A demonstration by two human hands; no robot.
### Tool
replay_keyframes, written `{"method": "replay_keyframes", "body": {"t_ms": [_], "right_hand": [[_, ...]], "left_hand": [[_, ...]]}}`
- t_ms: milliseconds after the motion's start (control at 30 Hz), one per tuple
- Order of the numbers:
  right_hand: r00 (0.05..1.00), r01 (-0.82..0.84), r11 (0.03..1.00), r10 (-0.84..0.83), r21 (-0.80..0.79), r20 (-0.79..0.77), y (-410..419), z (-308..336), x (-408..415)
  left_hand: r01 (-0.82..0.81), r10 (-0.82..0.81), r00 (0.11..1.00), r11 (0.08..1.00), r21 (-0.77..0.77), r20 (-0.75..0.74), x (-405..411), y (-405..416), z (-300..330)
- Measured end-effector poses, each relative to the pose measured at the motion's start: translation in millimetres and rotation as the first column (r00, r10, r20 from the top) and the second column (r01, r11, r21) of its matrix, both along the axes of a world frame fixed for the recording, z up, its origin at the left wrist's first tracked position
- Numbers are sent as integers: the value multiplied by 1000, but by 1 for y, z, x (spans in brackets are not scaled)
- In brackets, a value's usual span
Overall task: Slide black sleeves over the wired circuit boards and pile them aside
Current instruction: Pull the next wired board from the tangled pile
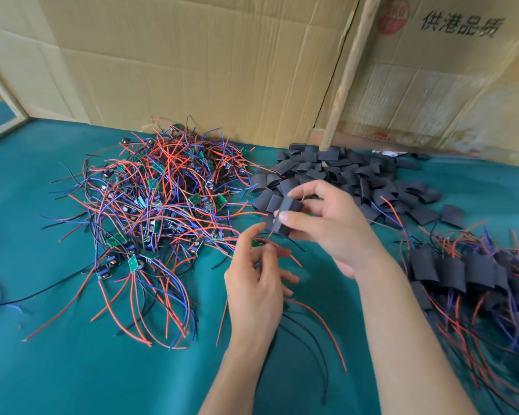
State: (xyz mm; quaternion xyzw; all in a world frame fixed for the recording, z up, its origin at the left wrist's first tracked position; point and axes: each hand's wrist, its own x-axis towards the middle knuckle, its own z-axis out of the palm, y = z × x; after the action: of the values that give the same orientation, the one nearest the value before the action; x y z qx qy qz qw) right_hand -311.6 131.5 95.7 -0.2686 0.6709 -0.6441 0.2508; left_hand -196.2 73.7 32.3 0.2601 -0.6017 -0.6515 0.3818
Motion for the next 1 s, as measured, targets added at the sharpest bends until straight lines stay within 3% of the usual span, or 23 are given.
{"method": "replay_keyframes", "body": {"t_ms": [200,300,467,567,1000], "right_hand": [[993,-45,999,46,-10,105,-6,-8,8],[998,37,999,-36,-25,57,-3,-5,4],[971,237,952,-224,-193,86,11,4,-12],[956,292,932,-287,-213,57,16,6,-17],[994,88,996,-88,7,60,-3,-9,-4]], "left_hand": [[21,-21,1000,1000,-8,-21,2,1,-1],[43,-42,999,999,29,-31,1,1,-2],[90,-88,994,995,-34,69,-1,1,-9],[40,-40,999,999,-13,20,-2,-1,-10],[-80,85,990,995,52,-116,-1,-8,-10]]}}
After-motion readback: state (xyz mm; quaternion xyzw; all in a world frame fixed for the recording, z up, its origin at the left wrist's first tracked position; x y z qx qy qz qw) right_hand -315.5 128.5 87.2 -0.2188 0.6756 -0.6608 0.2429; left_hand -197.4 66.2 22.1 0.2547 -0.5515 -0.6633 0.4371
